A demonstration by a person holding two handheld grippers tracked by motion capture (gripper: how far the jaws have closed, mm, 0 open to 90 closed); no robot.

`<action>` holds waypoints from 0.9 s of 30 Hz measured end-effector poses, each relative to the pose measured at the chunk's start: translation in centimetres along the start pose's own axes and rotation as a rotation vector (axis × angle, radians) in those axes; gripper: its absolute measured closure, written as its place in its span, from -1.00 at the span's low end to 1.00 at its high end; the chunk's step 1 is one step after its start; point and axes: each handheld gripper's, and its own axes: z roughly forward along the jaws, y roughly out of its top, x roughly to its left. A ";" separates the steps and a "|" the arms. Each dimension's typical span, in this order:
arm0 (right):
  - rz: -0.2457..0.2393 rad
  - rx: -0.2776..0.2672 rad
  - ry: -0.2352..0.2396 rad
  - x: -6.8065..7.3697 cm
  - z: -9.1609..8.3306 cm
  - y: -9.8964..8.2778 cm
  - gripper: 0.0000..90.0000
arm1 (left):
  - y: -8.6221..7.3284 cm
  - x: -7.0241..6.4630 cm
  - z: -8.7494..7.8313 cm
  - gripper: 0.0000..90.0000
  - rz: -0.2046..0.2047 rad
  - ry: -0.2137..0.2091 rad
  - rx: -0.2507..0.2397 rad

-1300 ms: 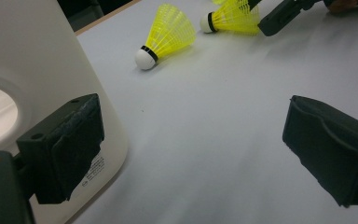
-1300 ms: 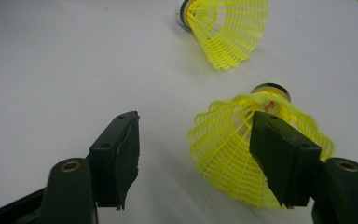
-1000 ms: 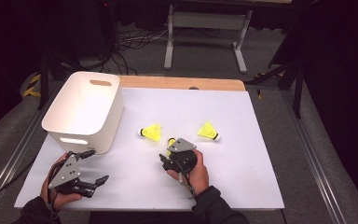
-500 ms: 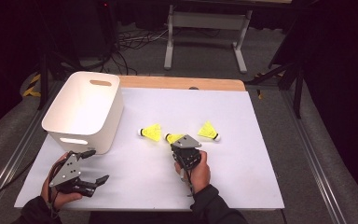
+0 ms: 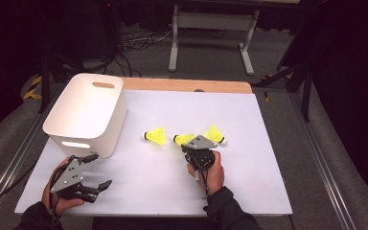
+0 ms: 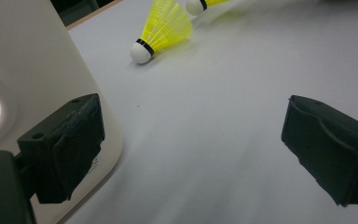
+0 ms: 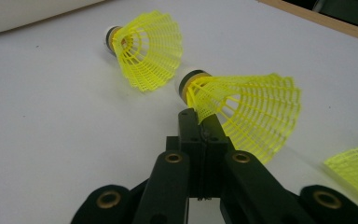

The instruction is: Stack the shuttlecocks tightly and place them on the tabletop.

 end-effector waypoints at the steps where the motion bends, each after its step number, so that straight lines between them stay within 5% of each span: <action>1: -0.004 -0.001 0.003 -0.1 -0.1 0.0 1.00 | 0.0 0.0 0.0 -0.85 -0.001 0.000 -0.002; 27: -0.044 -0.076 0.096 -1.9 -1.5 0.7 1.00 | 0.1 -0.3 0.3 -0.85 0.016 0.001 0.012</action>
